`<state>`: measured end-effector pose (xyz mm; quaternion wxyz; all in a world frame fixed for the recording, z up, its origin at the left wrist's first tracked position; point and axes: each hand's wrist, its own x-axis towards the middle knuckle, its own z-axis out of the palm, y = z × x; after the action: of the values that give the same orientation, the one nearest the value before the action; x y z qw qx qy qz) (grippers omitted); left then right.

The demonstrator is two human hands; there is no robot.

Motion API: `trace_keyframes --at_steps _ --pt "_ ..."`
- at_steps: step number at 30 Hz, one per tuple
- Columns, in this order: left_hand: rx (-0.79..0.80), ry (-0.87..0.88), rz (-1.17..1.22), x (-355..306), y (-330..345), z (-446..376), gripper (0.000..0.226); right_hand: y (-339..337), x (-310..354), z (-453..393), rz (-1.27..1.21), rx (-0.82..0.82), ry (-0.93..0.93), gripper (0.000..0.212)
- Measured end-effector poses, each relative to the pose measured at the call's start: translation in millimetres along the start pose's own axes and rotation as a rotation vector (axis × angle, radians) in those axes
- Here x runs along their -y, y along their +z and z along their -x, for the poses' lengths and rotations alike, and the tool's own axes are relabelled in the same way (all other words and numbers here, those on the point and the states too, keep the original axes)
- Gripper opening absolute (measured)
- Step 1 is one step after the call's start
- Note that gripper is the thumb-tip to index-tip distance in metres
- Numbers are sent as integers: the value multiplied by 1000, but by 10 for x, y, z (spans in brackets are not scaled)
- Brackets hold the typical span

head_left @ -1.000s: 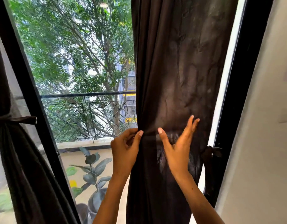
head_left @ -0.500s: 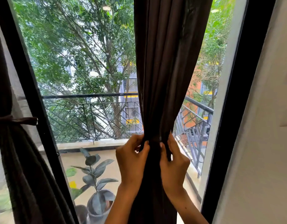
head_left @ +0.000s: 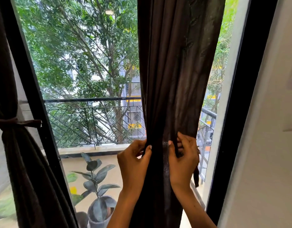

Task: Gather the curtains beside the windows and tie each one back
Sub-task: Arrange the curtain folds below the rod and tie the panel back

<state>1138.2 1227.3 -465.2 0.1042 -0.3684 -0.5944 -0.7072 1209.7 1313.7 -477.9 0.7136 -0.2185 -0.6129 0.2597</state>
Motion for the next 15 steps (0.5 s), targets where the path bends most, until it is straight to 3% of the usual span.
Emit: trace_keyframes --at_steps 2,4,9,15 --pt "0 12 -13 10 -4 -6 31 0 -14 31 -17 5 -15 19" --pt "1 13 -25 28 -4 -17 28 -5 -16 49 -54 26 3 16" --pt "29 16 -29 18 5 -20 41 3 -28 185 44 145 -192 33" --pt "91 59 -70 10 -33 -18 40 30 -73 253 49 284 -191 49"
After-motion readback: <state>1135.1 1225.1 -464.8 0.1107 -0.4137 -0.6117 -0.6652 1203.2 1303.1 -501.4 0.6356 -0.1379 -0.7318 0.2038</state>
